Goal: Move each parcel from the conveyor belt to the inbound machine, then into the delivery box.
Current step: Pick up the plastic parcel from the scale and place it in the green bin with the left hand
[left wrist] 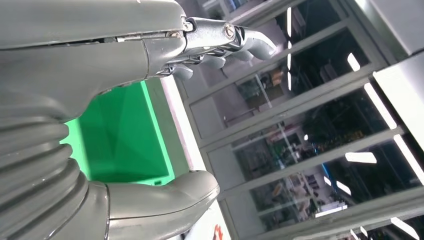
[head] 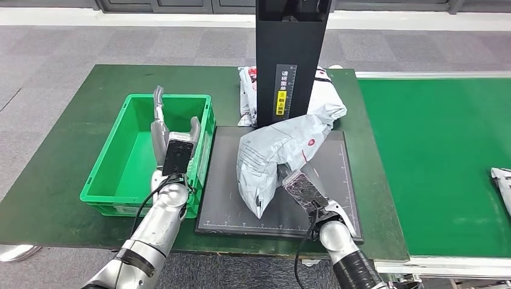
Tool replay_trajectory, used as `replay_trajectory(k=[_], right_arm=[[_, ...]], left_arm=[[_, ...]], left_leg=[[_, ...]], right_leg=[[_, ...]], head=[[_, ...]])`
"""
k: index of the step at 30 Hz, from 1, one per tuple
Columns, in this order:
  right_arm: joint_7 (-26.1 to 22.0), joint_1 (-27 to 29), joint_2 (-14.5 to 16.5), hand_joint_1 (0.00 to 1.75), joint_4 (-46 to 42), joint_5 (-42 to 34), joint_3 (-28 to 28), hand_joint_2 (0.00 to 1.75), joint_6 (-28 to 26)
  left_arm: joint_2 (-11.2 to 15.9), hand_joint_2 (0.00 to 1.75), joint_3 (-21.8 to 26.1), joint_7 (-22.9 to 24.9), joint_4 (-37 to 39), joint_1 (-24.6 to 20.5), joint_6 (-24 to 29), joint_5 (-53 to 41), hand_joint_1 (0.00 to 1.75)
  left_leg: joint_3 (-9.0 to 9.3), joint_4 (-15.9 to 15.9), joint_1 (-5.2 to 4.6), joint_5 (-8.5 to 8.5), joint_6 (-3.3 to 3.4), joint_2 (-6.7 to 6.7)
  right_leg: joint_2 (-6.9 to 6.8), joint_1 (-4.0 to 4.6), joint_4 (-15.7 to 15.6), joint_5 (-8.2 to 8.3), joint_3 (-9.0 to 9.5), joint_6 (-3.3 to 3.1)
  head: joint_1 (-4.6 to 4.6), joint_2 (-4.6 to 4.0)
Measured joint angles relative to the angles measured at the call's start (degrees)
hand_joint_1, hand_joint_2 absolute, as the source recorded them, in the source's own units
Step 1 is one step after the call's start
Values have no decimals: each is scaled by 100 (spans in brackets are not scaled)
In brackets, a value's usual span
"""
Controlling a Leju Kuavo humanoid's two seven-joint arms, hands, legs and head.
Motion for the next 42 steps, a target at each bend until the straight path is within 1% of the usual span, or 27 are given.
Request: replay_trajectory(k=[4, 7, 11, 13, 15, 21, 23, 26, 28, 35, 36, 39, 40, 42], right_arm=[[55, 75, -8, 0, 28, -43, 0, 0, 99], [88, 114, -11, 0, 69, -51, 0, 0, 184], [234, 176, -11, 0, 138, -31, 0, 0, 293], [251, 208, -11, 0, 196, -35, 0, 0, 309], [250, 245, -11, 0, 241, -52, 0, 0, 327], [250, 300, -11, 0, 255, -79, -1, 0, 387], [245, 306, -11, 0, 255, -107, -4, 0, 408], [245, 331, -11, 0, 255, -150, -37, 0, 480], [253, 367, -11, 0, 255, -155, -59, 0, 512], [259, 416, -11, 0, 255, -155, -87, 0, 532], [261, 420, -11, 0, 255, -155, -92, 0, 539], [281, 423, -12, 0, 262, -156, -98, 0, 575], [291, 421, -13, 0, 276, -159, -101, 0, 587], [311, 417, -13, 0, 322, -168, -125, 0, 602]], left_arm=[[-42, 175, -119, 195, 85, 8, -456, -195, 0], [-51, 175, -302, 407, 207, 34, -1136, -314, 0], [-62, 175, -479, 423, 431, 114, -2131, -281, 0], [-62, 175, -557, 409, 564, 150, -2524, -295, 0], [-55, 175, -622, 407, 700, 176, -2789, -334, 0], [-39, 175, -722, 481, 964, 195, -3049, -464, 0], [-25, 175, -799, 707, 1084, 186, -3209, -718, 0], [20, 175, -1052, 1193, 1382, 171, -3338, -1424, 0], [54, 175, -1236, 1339, 1579, 166, -3347, -1783, 0], [116, 175, -1523, 1386, 1909, 52, -3350, -1933, 0], [122, 175, -1552, 1390, 1938, 38, -3363, -1948, 28], [141, 175, -1626, 1393, 2009, 1, -3551, -2093, 158], [153, 175, -1664, 1369, 2033, -16, -3671, -2168, 175], [182, 175, -1747, 1275, 2069, -62, -3909, -2294, 175]], left_leg=[[-1, 0, 0, -1, 0, 0], [-1, 0, -1, -3, 1, 2], [-2, 0, -1, -5, 1, 3], [-2, 0, -1, -5, 1, 3], [-2, -1, -1, -5, 1, 3], [-2, -1, -1, -5, 1, 5], [-2, -1, -1, -5, 1, 5], [-2, -1, -1, -5, 1, 5], [-3, -1, -1, -5, 1, 5], [-2, -1, -1, -5, 2, 2], [-2, -1, -1, -5, 2, 1], [-1, -1, -1, -5, 3, 0], [1, -1, -1, -5, 3, -2], [6, -1, -1, -5, 3, -6]], right_leg=[[0, 0, 0, 0, -1, 0], [1, -1, -1, -1, -1, 0], [1, -1, -1, -1, -2, 0], [1, 0, -1, -1, -2, 0], [2, 0, -1, -1, -3, 0], [3, 0, -1, -1, -4, 0], [3, -1, -1, -1, -3, 0], [3, -1, -1, -1, -2, 0], [3, -1, -1, -1, -2, 0], [-1, -1, -1, -2, 2, 1], [-2, -1, -1, -2, 3, 1], [-4, -1, -1, -2, 6, 1], [-6, -1, -1, -2, 9, 1], [-11, -1, -1, -2, 17, 2]], head=[[1, 0], [2, -1], [2, 0], [2, 0], [2, 0], [2, 0], [2, 1], [2, 0], [2, 1], [1, -1], [1, -1], [1, 1], [1, 1], [1, 1]])
